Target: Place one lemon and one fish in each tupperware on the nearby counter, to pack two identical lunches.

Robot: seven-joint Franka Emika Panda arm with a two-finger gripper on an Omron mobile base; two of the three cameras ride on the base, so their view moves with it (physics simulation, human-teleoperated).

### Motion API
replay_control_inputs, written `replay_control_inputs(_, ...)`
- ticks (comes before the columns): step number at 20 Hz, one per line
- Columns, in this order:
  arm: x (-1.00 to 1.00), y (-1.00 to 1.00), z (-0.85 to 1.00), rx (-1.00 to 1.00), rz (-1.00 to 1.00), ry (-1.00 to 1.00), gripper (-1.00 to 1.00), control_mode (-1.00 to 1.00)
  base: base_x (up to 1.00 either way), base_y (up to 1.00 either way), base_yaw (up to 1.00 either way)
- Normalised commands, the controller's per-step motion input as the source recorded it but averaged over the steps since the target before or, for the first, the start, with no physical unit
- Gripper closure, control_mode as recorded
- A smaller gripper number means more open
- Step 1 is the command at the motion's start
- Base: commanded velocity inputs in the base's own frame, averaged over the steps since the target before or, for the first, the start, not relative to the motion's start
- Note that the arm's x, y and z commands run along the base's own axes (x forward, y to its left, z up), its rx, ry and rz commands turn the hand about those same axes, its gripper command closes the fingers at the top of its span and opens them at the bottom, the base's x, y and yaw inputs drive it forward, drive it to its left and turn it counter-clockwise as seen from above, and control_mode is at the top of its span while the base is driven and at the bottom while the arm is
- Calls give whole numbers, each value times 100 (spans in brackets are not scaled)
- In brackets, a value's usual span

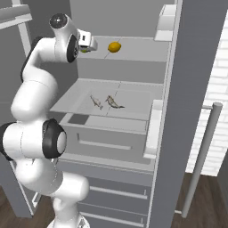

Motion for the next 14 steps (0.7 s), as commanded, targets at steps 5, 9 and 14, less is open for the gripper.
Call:
replay_control_inputs(5,56,1,-16,0,0,2,-100,-100,0,0,0)
replay_control_inputs(9,57,13,-15,0,0,0,-100,-100,0,0,0)
replay_control_inputs(14,47,11,-1,0,0,0,-100,-100,0,0,0)
